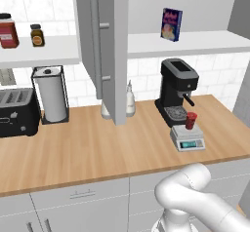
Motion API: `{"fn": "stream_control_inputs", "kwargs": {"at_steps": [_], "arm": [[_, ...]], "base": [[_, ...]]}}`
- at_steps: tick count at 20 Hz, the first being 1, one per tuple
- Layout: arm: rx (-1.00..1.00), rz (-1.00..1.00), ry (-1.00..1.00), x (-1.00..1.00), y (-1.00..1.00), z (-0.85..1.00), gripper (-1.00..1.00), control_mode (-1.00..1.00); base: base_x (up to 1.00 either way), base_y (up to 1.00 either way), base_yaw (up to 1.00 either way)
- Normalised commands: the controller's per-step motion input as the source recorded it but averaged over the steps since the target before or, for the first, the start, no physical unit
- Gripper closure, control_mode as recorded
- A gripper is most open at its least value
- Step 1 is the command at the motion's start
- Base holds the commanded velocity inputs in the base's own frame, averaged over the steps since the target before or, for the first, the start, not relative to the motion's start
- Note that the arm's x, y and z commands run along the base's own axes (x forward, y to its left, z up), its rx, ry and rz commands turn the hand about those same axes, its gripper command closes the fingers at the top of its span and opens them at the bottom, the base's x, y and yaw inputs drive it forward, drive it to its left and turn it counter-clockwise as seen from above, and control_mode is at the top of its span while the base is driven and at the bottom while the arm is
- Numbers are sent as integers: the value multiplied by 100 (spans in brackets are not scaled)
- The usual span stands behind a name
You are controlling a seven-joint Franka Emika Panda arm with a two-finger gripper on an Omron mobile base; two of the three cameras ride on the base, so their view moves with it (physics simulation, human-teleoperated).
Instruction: Pick the yogurt and place it on the digital scale for weighing, and close the cabinet.
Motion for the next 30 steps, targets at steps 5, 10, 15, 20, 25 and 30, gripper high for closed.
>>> {"fn": "stream_control_inputs", "kwargs": {"at_steps": [5,10,15,20,25,30], "arm": [[0,-29,5,8,-84,0,-100,-100],[0,-18,4,6,-70,0,-100,-100],[0,-8,-1,2,-52,-16,-100,-100],[0,-7,-9,-16,-21,-34,-100,-100],[1,-15,-13,-35,-29,37,-100,-100],[3,-10,6,-22,-52,27,-100,-100]], "base": [[0,0,0],[0,0,0],[0,0,0],[0,0,0],[0,0,0],[0,0,0]]}}
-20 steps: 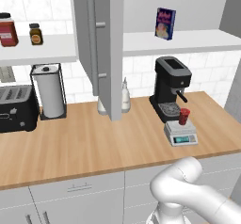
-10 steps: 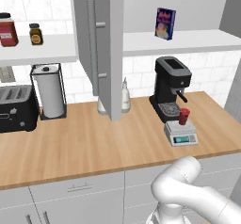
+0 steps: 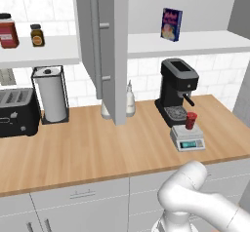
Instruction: Pick the yogurt and place it on the digital scale for weighing, and close the cabinet.
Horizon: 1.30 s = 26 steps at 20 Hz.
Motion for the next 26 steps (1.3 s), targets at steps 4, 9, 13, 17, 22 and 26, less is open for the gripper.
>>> {"fn": "stream_control_inputs", "kwargs": {"at_steps": [4,9,13,17,22,26], "arm": [[0,-1,-7,-50,-5,80,-100,-100],[-3,5,-24,-71,2,68,-100,-100],[-15,21,-41,-43,78,70,-100,-100],[-20,20,-20,3,91,100,-100,-100],[-14,14,-21,-4,80,99,-100,-100],[-11,4,-20,1,99,83,-100,-100]], "base": [[0,0,0],[0,0,0],[0,0,0],[0,0,0],[0,0,0],[0,0,0]]}}
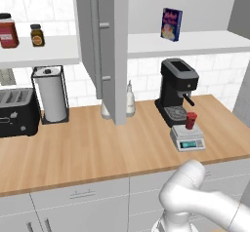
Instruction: Pick the yogurt and place it on the digital scale for weighing, and close the cabinet.
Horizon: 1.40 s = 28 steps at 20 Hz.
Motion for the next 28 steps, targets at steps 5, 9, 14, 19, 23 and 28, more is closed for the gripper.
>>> {"fn": "stream_control_inputs", "kwargs": {"at_steps": [5,9,14,19,23,28], "arm": [[-2,0,-7,21,100,54,-100,-100],[1,0,9,58,94,1,-100,-100],[2,0,36,100,61,-13,-100,-100],[0,0,49,96,2,0,-100,-100],[0,1,15,99,12,-50,-100,-100],[0,4,-2,100,29,-99,-100,-100]], "base": [[0,0,0],[0,0,0],[0,0,0],[0,0,0],[0,0,0],[0,0,0]]}}
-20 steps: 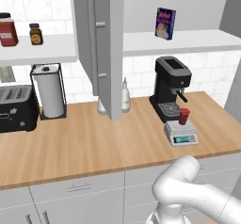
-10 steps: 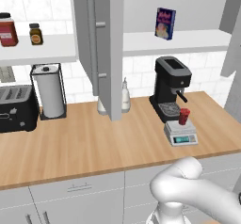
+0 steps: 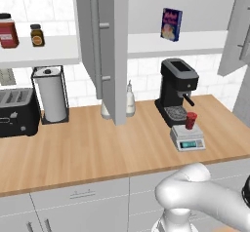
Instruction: Pick the yogurt and place it on the digital scale for weighing, and close the cabinet.
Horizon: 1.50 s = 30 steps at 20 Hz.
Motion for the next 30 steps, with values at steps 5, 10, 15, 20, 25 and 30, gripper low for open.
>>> {"fn": "stream_control_inputs", "kwargs": {"at_steps": [5,10,15,20,25,30], "arm": [[0,0,5,100,39,-47,-100,-100],[0,0,21,100,25,0,-100,-100],[0,0,7,100,16,-27,-100,-100],[0,0,-3,100,10,-57,-100,-100],[0,0,-3,100,7,-54,-100,-100],[0,0,0,-14,4,-3,-100,-100]], "base": [[0,0,0],[0,0,0],[0,0,0],[0,0,0],[0,0,0],[0,0,0]]}}
